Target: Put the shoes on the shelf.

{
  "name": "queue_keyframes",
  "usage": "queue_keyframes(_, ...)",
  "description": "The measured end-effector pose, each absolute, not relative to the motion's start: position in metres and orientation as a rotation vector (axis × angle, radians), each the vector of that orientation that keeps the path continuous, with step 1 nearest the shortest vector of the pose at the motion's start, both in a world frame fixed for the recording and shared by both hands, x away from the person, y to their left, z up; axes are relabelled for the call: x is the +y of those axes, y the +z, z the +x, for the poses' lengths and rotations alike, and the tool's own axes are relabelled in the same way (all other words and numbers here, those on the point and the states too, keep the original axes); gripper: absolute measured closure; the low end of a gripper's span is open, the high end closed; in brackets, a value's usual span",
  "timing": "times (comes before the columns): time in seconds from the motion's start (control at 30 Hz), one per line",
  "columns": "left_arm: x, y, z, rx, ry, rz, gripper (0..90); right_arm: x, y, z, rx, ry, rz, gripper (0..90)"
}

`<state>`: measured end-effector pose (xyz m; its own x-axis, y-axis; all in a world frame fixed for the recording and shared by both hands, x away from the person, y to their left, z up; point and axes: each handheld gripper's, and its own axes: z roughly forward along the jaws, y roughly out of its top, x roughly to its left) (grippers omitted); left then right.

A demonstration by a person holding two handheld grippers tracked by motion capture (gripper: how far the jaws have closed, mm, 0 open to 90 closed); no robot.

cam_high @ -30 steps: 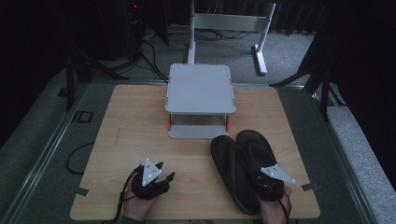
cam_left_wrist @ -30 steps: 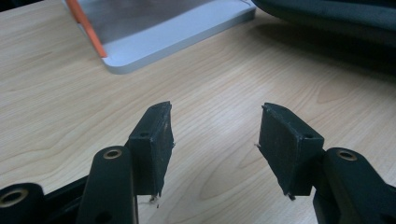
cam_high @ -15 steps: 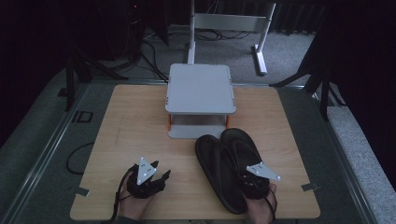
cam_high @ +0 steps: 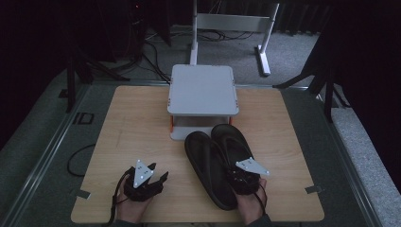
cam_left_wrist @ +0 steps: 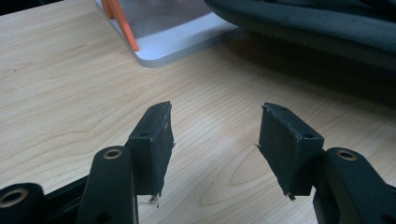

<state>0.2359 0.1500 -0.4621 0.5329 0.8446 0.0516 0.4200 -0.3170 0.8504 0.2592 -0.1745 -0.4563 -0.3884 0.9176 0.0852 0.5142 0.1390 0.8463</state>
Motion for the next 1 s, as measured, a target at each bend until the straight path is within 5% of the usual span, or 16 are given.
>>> queue_keyframes(1.0,0.158,-0.466,0.236,1.062,0.639,1.914,44.6,-0.117,-0.467,0.309,1.903,1.159,1.386,76.4)
